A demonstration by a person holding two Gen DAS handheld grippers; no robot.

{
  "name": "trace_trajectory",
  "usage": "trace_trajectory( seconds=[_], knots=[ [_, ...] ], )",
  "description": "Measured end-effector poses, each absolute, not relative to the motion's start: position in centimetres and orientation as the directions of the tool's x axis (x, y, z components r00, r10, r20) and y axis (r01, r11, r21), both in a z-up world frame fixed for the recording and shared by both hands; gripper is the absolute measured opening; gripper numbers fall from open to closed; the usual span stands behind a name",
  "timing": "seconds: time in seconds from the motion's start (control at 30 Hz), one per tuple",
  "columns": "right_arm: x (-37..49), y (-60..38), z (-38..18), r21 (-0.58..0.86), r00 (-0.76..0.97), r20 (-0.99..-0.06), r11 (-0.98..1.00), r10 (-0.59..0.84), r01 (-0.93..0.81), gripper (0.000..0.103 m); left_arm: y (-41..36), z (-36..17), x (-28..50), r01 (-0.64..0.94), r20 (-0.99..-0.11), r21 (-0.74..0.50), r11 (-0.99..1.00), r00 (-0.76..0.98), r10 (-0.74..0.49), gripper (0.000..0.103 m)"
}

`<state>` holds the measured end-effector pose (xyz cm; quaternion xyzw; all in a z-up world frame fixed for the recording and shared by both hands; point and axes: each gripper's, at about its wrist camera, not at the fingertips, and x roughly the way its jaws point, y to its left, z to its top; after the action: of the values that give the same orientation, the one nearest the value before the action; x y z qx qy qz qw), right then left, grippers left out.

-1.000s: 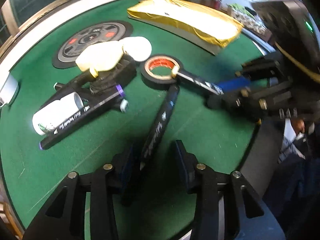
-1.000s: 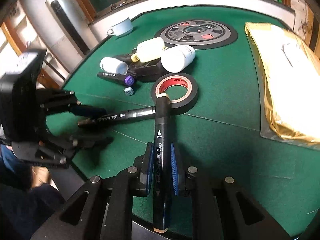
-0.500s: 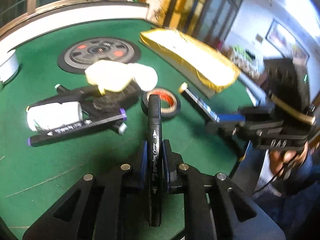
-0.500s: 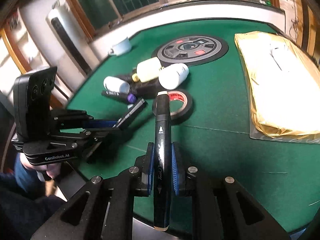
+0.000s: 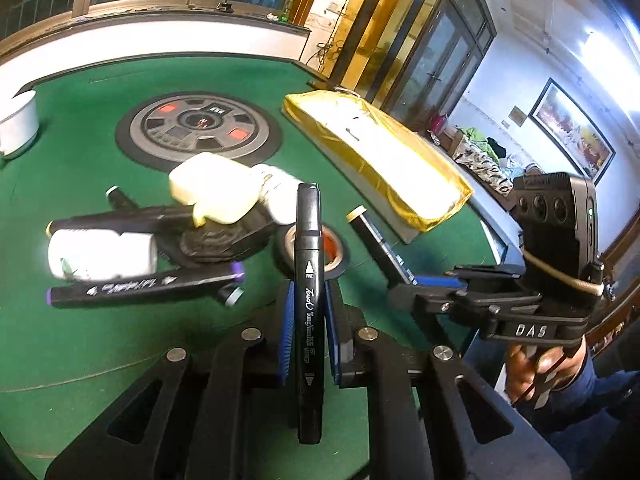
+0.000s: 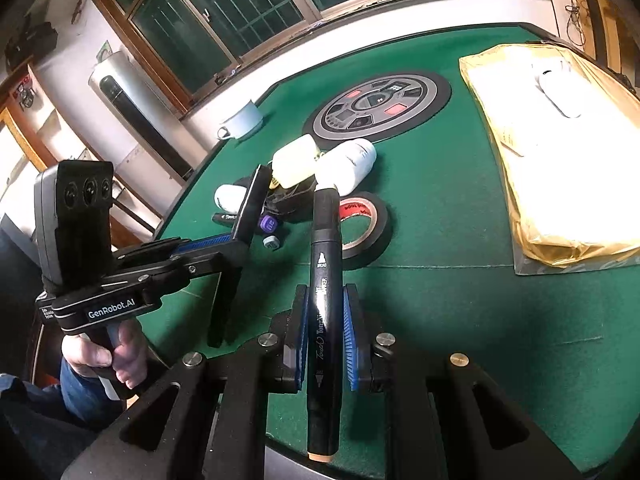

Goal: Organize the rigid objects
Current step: 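Carry both black markers into the yellow-lined tray and open both tools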

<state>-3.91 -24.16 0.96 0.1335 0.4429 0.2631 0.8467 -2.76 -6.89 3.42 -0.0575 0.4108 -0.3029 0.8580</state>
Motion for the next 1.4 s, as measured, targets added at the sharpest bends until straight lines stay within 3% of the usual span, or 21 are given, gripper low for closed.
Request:
trace_trajectory(
  seconds=[0.93,1.4],
  knots=[
    [-4.0,-31.9,3.5,0.509,0.615,-0.555,0.813,0.561,-0.283,0.014,-17.0,7.2,-0.6,0.566,-0.671,-0.291,0.771,0.454,-0.587,0.012],
    [-2.9,-37.2,7.7,0.432,0.712,-0.545,0.876,0.442,-0.213,0.014,-24.4,11.0,2.4,0.643,-0.633,-0.231,0.730,0.470,-0.615,0.012]
  ],
)
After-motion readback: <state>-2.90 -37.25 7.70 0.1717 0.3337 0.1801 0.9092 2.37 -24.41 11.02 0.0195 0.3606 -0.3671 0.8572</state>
